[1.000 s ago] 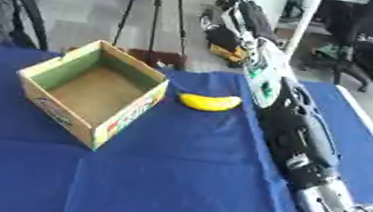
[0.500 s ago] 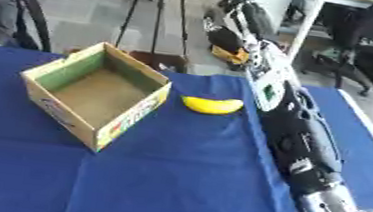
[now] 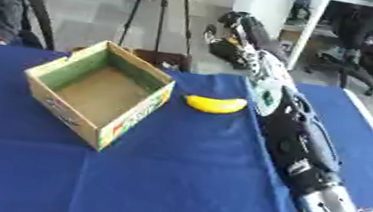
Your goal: Pick up objects on the table and place them in the box.
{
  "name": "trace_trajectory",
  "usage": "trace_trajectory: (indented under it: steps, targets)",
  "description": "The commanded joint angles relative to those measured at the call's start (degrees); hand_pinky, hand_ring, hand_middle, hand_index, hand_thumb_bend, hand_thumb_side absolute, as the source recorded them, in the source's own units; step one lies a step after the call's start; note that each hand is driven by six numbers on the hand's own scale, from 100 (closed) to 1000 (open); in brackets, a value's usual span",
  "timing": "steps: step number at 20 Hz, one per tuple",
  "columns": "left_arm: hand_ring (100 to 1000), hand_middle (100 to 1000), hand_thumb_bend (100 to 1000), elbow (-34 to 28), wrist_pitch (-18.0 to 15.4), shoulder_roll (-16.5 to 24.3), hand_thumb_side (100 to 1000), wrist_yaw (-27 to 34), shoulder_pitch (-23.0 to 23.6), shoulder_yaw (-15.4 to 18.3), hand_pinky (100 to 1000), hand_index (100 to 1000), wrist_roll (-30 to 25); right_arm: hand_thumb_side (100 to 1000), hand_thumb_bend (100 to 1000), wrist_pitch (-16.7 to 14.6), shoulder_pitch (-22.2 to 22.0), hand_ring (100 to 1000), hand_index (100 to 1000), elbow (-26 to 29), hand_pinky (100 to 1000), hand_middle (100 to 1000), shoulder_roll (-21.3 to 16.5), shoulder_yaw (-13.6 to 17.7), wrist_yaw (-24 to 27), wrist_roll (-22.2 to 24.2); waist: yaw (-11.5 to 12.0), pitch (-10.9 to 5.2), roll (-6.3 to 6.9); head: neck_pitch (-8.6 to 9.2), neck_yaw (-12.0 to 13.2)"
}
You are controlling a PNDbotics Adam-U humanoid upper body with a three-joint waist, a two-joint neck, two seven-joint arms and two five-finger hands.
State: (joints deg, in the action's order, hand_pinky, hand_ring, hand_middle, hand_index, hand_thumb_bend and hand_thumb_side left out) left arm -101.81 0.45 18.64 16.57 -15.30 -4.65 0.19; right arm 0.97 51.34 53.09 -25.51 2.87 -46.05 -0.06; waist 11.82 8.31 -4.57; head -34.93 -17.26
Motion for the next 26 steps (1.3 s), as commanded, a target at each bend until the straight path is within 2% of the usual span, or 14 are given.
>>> trace_trajectory:
  steps: [1,5,10,13,17,26]
  targets:
    - [626,681,556,-1.03,0.04,0.62,1000,-0.18,-1.14,0.28,601,700,-0.29,601,127,0.29,2.11,763,814,-3.3,674,691,-2.07,0.29,-1.71,1.33,0.6,-0.29,0.18,1.09,-0.41]
    - [626,681,556,-1.17,0.13,0.74,1000,-0.28,-1.6,0.13,602,699,-0.56,549,174,0.82,2.98,782,822,-8.02,689,705,-3.08,0.93,-3.39,3.36,2.41,0.56,-0.11,1.88,-0.69]
    - [626,682,556,-1.23,0.2,0.85,1000,-0.38,-1.68,0.13,602,699,-0.68,503,178,1.65,3.11,809,836,-12.02,707,733,-4.29,1.91,-3.41,5.4,3.8,1.12,-0.31,2.4,-0.96]
    - [626,682,556,-1.25,0.2,0.85,1000,-0.4,-1.73,0.14,602,699,-0.72,469,172,2.35,2.99,823,844,-13.67,717,747,-5.03,2.23,-3.21,6.15,4.07,1.33,-0.41,2.64,-1.2]
    - [626,682,556,-1.21,0.2,0.86,1000,-0.46,-1.76,0.18,602,699,-0.76,391,118,3.28,2.56,844,861,-15.63,735,768,-5.85,2.46,-2.94,7.35,4.16,1.6,-0.5,2.86,-1.33]
    - [626,682,557,-1.24,0.15,0.71,1000,-0.47,-1.75,0.3,603,699,-0.79,363,209,3.72,1.52,892,893,-18.83,780,812,-6.49,2.45,-1.12,13.73,3.83,2.11,-0.21,3.05,-1.43]
